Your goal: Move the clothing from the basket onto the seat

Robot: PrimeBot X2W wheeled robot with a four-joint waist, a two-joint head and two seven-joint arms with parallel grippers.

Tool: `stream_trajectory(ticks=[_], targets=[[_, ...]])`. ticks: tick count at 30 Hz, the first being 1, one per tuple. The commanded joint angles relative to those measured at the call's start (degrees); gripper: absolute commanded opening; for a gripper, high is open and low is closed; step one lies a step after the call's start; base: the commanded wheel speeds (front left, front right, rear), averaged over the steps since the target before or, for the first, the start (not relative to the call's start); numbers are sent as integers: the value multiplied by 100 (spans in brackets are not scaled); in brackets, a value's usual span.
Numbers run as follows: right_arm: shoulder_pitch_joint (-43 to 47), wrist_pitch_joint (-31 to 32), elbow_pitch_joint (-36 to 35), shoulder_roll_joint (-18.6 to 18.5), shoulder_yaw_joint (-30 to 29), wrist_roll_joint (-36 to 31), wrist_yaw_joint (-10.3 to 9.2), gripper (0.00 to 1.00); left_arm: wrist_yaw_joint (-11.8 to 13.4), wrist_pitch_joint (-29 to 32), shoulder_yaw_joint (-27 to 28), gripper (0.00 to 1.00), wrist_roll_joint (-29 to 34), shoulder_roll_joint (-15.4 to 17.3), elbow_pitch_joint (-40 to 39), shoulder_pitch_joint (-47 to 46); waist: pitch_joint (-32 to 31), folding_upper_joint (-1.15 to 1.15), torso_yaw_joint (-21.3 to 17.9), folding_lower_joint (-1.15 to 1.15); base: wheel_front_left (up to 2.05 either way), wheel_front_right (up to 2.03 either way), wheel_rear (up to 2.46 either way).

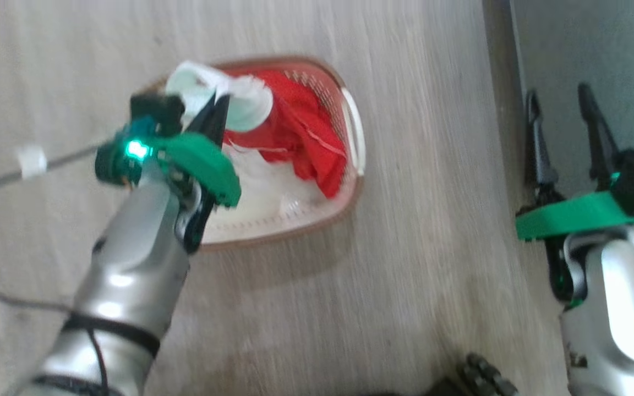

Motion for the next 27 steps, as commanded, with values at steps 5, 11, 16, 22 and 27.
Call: stream_trajectory(ticks=[5,11,16,22,27], targets=[[477,-13,21,-9,-39,-151,-2,100,113,-78,576,0,4,277,-1036,1002,-1344,0,688,1,0,0,0],[854,-13,139,-25,-138,-280,-2,100,234,-78,963,0,108,512,-1932,1899,-1988,0,917,1,0,0,0],[1112,-13,200,-89,-165,-318,-2,100,347,-78,1160,0,113,609,-2403,2389,-2367,0,1018,1,0,0,0],[1401,-13,278,-162,-156,-312,-2,100,592,-44,1406,0,0,775,-2870,2983,-2807,0,1058,1,0,0,0],[1591,-13,370,-191,-156,-313,-2,100,730,92,1456,0,-4,899,-3191,3263,-3048,0,1084,1,0,0,0]])
